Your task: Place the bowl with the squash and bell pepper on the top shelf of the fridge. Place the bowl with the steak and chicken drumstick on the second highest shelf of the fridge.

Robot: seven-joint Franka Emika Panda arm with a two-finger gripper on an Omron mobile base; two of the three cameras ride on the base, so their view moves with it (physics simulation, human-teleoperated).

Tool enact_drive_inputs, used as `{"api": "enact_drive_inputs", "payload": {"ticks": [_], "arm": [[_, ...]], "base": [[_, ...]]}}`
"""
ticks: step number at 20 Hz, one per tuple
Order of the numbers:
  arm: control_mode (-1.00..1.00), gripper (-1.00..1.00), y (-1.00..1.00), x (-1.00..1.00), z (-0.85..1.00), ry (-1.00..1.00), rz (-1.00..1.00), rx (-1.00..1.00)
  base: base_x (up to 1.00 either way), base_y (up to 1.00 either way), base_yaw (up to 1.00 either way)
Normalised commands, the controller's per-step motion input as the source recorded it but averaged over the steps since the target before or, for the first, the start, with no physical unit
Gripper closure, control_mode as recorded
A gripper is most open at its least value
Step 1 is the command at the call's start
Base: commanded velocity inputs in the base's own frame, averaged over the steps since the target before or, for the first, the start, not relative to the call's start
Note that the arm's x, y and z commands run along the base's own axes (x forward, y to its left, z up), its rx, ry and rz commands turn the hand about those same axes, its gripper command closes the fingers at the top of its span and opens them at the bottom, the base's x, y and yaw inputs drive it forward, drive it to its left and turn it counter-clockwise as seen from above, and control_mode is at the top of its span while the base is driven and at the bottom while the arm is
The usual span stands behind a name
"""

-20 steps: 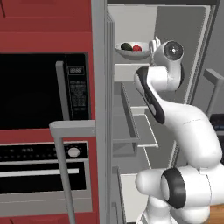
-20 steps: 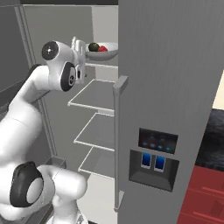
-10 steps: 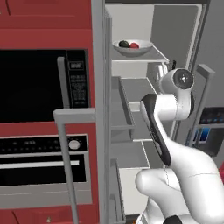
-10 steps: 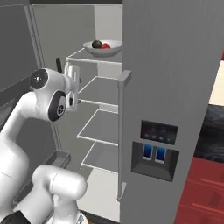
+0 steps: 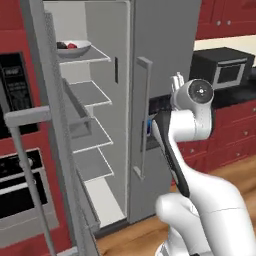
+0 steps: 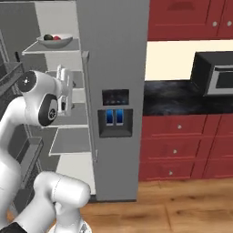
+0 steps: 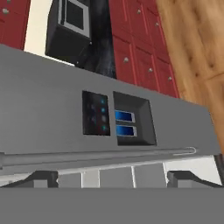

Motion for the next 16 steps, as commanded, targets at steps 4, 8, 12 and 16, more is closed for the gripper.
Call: {"api": "enact_drive_inputs", "payload": {"ticks": [4,8,12,16], "arm": [[1.0,-1.0,0.0,0.0,0.0,0.0,0.0,0.0],[1.0,-1.0,0.0,0.0,0.0,0.0,0.0,0.0],[1.0,-1.0,0.0,0.0,0.0,0.0,0.0,0.0],[1.0,-1.0,0.0,0.0,0.0,0.0,0.0,0.0]], "base": [[0.14,-1.0,-0.47],[0.46,-1.0,-0.38],[0.52,-1.0,-0.36],[0.56,-1.0,-0.39]]}}
